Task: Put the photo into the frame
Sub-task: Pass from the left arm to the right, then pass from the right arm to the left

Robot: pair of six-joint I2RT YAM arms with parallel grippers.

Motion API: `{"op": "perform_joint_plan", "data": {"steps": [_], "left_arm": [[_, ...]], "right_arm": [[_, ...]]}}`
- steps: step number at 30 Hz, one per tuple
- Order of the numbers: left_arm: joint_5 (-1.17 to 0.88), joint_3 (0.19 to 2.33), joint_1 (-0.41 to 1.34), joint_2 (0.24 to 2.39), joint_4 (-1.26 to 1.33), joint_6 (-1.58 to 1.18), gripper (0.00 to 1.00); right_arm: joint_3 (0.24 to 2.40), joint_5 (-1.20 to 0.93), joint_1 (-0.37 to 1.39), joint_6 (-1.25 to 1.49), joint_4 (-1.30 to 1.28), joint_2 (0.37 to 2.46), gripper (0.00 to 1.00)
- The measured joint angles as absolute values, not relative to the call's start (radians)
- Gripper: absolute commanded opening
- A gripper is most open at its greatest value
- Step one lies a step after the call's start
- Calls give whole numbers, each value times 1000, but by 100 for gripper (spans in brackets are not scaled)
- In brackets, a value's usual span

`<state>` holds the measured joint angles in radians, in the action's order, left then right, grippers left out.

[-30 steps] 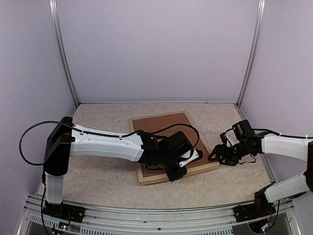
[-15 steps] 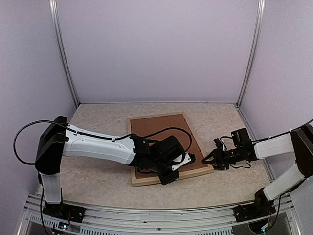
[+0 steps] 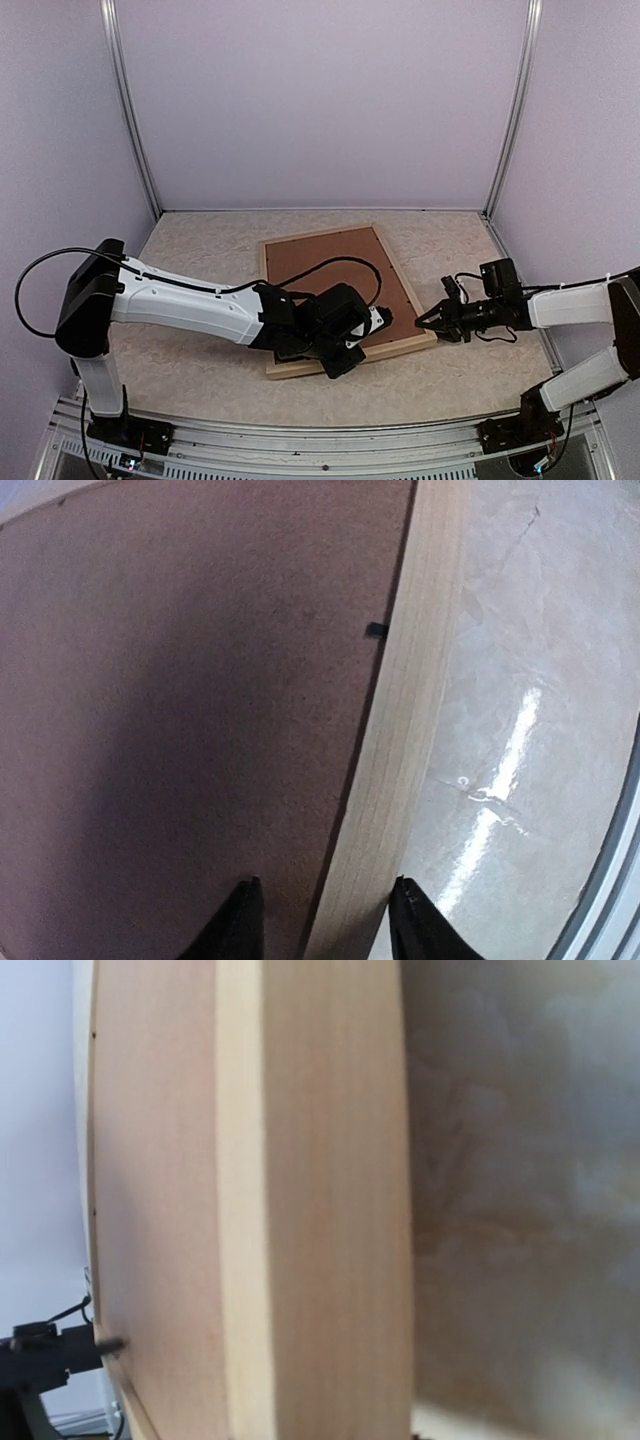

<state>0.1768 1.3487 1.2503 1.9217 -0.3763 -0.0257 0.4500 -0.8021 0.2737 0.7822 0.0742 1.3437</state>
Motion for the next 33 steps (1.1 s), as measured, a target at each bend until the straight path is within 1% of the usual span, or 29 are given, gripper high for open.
{"op": "perform_joint_plan", "data": {"steps": [3,5,7,12,17,19,22,24,26,27,29,31,33], "left_arm": [[251,1343,1269,1921,-359,-43,79],[305,1343,1283,1921,-348,-49,91],[363,1343,1302,1921,-338,-56,98],[504,1359,1356,1927,-321,-40,99],[659,1421,1393,1984,-312,12,99],[719,1438,1401,2016,-311,38,95],[800,1454,1403,2062,-311,72,84],[846,1458,1403,2086,-315,96,74],[883,1459,1403,2095,-317,116,59],[902,1460,1403,2094,-317,121,53],[925,1464,1404,2091,-319,141,42],[955,1465,1409,2090,-325,178,35],[993,1469,1417,2086,-330,215,28]], "right_arm": [[460,-797,274,789,25,1312,0],[469,-796,274,796,3,1298,0],[476,-795,274,803,-17,1285,0],[495,-795,274,817,-65,1262,0],[540,-797,274,831,-135,1238,0],[560,-797,274,837,-166,1228,0],[583,-796,273,841,-206,1212,0],[598,-794,273,839,-238,1204,0],[615,-789,274,833,-268,1198,0],[624,-787,274,831,-281,1198,5],[641,-784,273,824,-304,1198,20],[659,-780,274,823,-324,1198,34],[694,-782,276,816,-364,1198,46]]}}
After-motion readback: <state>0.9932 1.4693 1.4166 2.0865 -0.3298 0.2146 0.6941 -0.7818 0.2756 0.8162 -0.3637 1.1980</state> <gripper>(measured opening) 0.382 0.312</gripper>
